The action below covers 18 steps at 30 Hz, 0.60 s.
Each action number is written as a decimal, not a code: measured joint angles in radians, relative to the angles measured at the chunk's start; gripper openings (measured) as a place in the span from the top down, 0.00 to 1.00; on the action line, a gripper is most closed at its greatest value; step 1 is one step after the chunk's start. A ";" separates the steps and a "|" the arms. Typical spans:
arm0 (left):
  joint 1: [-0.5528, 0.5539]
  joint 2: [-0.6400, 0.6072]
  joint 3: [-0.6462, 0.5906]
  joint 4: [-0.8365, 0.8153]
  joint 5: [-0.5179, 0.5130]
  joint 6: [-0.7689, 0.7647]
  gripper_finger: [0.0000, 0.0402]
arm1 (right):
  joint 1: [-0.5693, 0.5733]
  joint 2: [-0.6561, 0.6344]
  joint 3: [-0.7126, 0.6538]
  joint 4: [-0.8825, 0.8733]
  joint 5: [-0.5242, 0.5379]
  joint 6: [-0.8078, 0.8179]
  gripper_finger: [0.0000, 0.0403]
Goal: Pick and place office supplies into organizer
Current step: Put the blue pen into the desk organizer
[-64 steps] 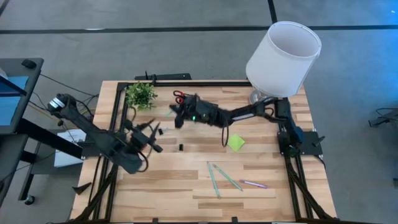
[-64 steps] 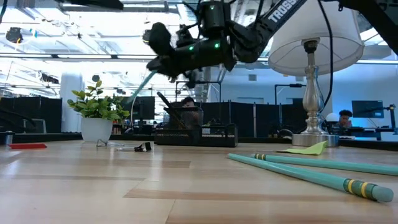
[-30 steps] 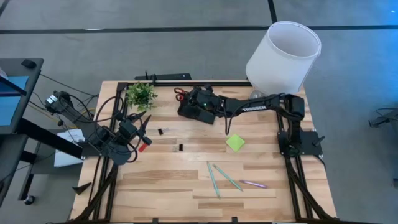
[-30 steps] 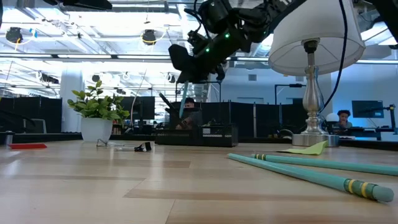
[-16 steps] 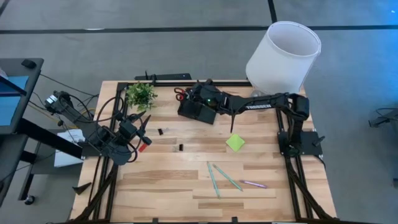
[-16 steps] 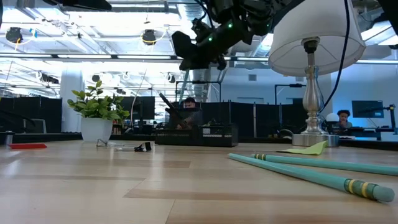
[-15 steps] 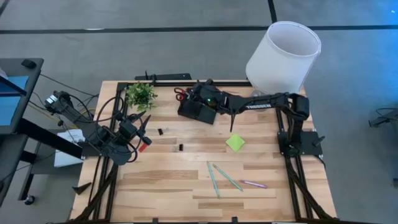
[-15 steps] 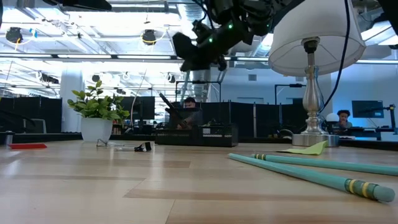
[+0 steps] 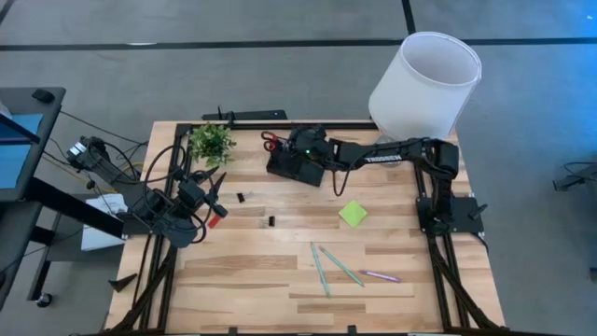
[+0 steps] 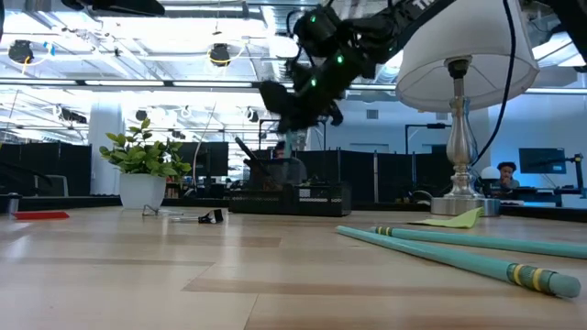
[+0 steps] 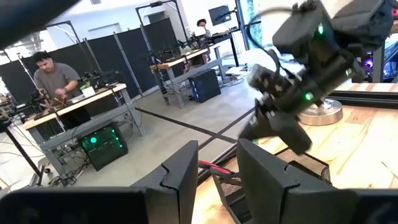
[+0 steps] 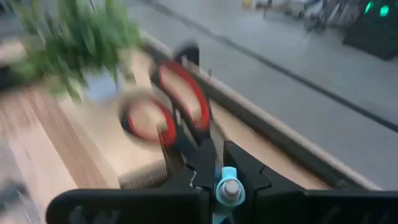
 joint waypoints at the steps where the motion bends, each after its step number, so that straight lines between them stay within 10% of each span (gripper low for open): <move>1: 0.000 0.000 0.000 0.000 0.000 -0.007 0.73 | 0.000 0.004 0.000 0.009 0.000 0.001 0.96; 18: 0.000 0.000 0.000 -0.011 -0.002 -0.022 0.73 | -0.018 0.114 0.006 0.097 -0.024 0.002 0.93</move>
